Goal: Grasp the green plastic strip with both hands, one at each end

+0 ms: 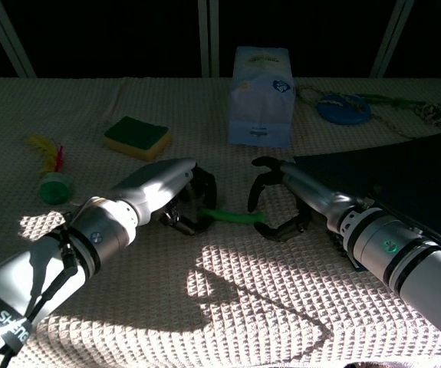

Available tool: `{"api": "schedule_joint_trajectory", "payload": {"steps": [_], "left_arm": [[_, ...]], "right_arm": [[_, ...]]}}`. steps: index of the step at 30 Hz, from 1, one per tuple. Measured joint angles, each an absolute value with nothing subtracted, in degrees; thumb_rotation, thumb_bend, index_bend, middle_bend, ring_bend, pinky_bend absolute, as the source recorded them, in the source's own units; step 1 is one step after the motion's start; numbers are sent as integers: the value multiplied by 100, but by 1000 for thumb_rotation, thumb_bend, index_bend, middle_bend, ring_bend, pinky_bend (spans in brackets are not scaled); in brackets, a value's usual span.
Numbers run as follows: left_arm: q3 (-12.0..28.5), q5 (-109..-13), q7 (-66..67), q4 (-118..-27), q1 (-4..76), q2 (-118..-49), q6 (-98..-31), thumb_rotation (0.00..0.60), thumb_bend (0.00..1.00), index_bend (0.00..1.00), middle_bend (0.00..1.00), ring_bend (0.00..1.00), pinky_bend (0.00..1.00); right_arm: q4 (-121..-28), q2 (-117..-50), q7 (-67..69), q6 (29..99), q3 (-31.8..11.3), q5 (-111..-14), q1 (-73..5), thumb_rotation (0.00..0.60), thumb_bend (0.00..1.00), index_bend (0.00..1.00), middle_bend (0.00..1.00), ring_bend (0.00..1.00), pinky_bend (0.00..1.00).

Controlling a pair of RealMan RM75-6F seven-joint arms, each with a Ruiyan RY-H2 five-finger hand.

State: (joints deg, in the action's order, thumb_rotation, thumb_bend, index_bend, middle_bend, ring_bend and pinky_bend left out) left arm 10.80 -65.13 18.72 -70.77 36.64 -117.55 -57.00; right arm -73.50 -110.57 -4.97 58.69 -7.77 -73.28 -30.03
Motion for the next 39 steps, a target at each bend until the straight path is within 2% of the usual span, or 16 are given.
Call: {"api": "schedule_joint_trajectory", "payload": {"steps": [14,39], "left_arm": [[1089,-6479,1787,-7076,3662,-11738,-5661,600,370,565,407,313,387],[1104,-6595,1654,-7279,3635,-11589,-5762,600,371,565,410,314,388]], "right_arm": [[-7313,-11100,-514,5843,-794,-7306,-3014,600,362,501,26,0,0],[-7345,-11138,-423,6058,-867,-7470,-3015,600,374,593,32,0,0]]}}
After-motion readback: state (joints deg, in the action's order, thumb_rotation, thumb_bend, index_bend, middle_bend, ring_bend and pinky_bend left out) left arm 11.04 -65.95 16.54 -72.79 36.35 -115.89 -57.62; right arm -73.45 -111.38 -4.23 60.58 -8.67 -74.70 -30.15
